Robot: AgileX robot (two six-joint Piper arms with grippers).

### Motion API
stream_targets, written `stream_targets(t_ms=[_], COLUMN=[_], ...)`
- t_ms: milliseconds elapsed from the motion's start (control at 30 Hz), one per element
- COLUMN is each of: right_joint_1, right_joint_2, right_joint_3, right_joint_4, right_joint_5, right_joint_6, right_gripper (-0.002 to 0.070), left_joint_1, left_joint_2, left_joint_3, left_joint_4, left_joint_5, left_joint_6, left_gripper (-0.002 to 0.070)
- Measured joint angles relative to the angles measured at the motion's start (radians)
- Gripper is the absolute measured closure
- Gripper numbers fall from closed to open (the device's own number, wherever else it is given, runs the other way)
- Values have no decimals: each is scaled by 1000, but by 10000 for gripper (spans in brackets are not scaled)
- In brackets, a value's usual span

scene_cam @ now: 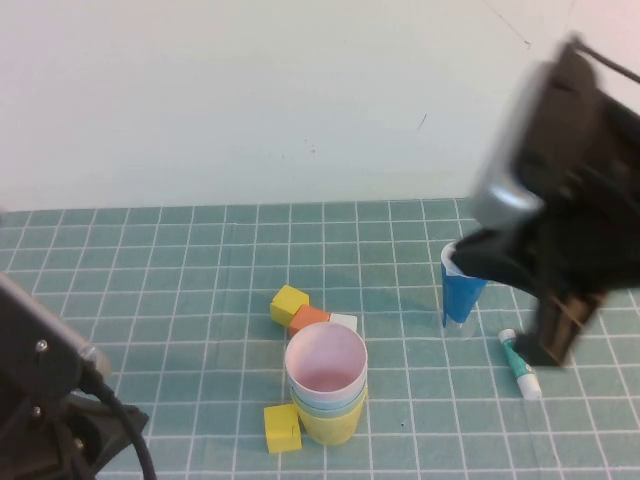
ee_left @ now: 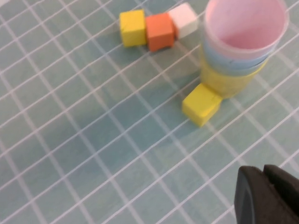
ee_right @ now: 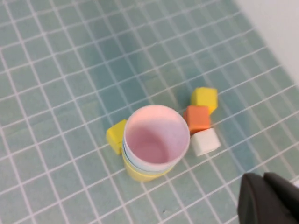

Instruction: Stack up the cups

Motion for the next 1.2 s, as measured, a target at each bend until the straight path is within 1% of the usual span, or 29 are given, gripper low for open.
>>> stream_targets(t_ms=[167,300,433,600,833,1033,1200], right_joint_1=[0,0,0,0,0,0,0], right_joint_2=[-218,-328,-380,-384,-384,-376,-348], right_joint_3=[251,393,486,522,528,528,528], right_joint_4=[2,4,6,27,49,58,58], right_joint_5=[-161,-203,-218,-255,-415,-440,-411], right_joint_6=[-14,-16,-18,-22,-27,-39,-41], right_gripper=[678,678,678,678,678,678,678], left_joint_1=[0,0,0,0,0,0,0], left_joint_2=[-22,-114,-264,-416,-571,-594,-594], left_joint_3=[0,0,0,43,136,182,207], left_joint_4=[-70,-83,-75,-57,-57,-57,-57], left_joint_5=[-9,-9,6,31,65,111,115], left_joint_6=[0,0,0,-3,-70,-76,-76], left_gripper=[676,676,676,677,677,676,677])
